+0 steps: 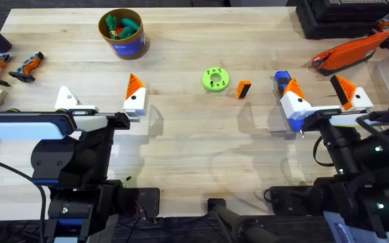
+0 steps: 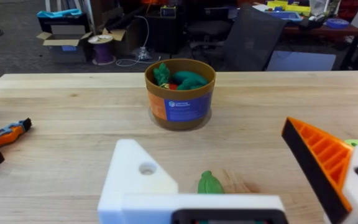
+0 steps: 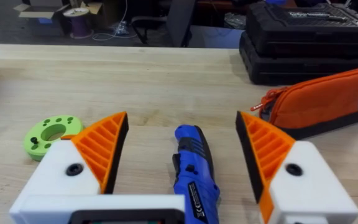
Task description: Pick up the gripper from the table and insert it into the empty holder that is missing its gripper. Then pick up a screw, insert it into the mounting hole, and use the screwdriver to tighten it. Finally, clean up the table by picking up the vegetable and placing it into the bucket.
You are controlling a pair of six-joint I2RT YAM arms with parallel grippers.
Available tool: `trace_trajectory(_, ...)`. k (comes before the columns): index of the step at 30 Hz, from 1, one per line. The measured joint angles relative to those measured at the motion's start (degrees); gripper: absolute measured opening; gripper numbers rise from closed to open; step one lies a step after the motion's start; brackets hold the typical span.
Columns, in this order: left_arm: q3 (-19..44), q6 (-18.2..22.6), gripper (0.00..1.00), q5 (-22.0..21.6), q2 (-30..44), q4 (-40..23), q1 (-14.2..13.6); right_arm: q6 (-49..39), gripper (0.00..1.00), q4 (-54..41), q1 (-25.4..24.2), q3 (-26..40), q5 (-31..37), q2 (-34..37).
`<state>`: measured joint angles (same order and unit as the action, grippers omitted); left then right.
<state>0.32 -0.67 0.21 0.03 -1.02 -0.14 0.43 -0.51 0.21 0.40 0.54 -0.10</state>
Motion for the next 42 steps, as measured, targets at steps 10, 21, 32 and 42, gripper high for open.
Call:
trace_trajectory(10, 0.0, 0.0, 0.985, 0.0, 0.0, 0.0, 0.0, 0.0, 0.991, -0.1, 0.0, 0.0, 0.0, 0.0)
trace_trajectory(21, 5.1, 0.0, 0.985, 0.0, 0.0, -5.5, 0.0, 0.0, 0.99, 4.3, 0.0, 3.6, 0.0, 0.1)
trace_trajectory(32, 36.1, 0.0, 0.985, 0.0, 15.7, -32.8, 0.0, 0.0, 0.991, -25.8, 0.0, 33.3, -0.2, 10.4)
trace_trajectory(42, 57.1, 0.0, 0.985, 0.0, 41.5, -55.7, 0.0, 0.0, 0.991, -49.1, 0.0, 53.2, -0.4, 35.3)
